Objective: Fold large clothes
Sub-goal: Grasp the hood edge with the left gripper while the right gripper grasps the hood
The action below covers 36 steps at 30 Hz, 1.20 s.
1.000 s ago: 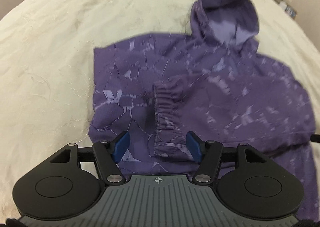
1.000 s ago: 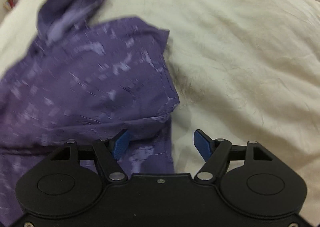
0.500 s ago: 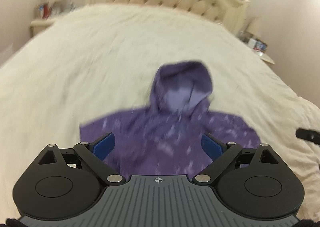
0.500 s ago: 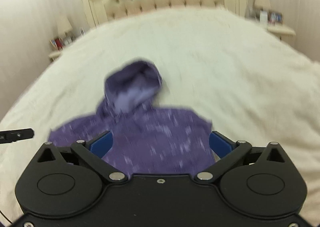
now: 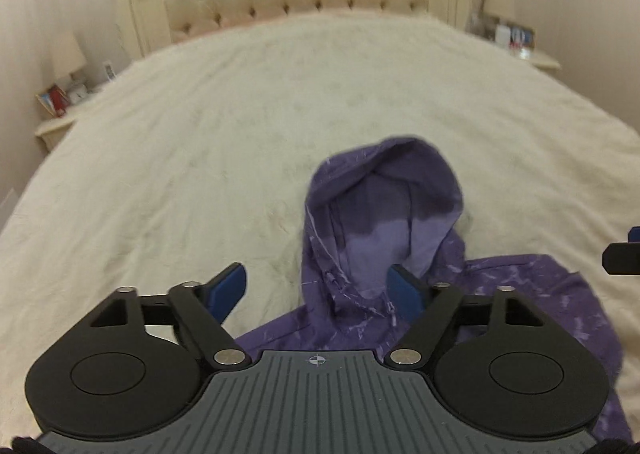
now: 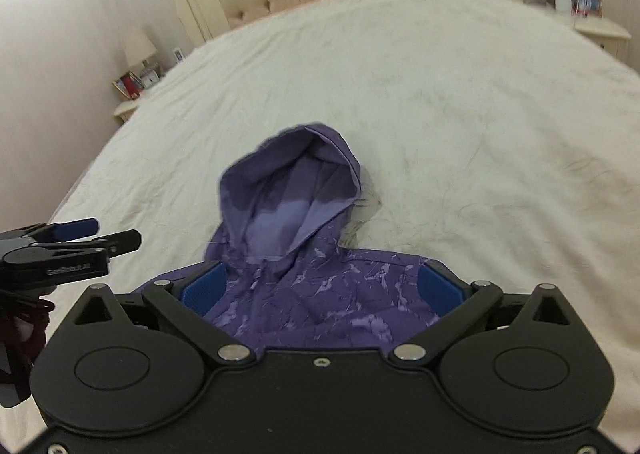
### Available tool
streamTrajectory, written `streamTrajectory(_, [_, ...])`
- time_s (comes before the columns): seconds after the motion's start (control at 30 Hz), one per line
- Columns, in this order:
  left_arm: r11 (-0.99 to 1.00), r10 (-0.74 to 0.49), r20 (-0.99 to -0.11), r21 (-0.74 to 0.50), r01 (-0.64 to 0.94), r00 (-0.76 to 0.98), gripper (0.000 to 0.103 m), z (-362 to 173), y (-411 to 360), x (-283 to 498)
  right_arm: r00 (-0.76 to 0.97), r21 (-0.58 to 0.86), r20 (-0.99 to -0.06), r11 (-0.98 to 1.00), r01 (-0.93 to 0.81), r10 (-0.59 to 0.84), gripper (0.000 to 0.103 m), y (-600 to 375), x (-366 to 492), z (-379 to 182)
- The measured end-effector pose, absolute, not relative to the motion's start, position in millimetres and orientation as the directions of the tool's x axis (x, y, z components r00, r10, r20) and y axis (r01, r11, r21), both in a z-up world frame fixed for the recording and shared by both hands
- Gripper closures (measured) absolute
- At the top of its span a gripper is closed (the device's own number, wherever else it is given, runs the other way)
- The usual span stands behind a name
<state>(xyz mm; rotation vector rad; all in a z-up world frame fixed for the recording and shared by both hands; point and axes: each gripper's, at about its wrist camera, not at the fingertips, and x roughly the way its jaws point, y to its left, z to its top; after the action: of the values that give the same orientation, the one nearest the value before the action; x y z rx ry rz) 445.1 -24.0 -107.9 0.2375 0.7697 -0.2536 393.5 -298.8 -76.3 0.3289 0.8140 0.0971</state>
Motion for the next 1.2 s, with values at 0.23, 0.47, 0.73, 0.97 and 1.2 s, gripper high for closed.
streamTrajectory(0.23, [0.932,-0.145,-0.749,0.117,0.344,0.647,0.043,-151,-39,516,0.630,0.340,-0.741,0.939,0.055,0.231,0.012,-305,455,-125])
streamTrajectory(0.47, [0.913,-0.107,-0.743,0.190,0.361,0.661,0.045,-170,-54,559,0.612,0.338,-0.752,0.940,0.042,0.243,0.014,-310,509,-156])
streamTrajectory(0.73, [0.914,-0.090,-0.698,0.225,0.337,0.710,0.100,-179,-60,588,0.604,0.328,-0.761,0.944,0.042,0.237,0.014,-304,548,-178])
streamTrajectory(0.97, [0.971,-0.124,-0.634,0.081,0.226,0.763,0.100,-159,-12,563,0.605,0.349,-0.753,0.936,0.035,0.258,0.024,-294,557,-188])
streamTrajectory(1.2, [0.984,-0.105,-0.610,0.054,0.173,0.785,0.100,-157,22,546,0.642,0.252,-0.744,0.968,0.015,0.183,0.092,-272,564,-171])
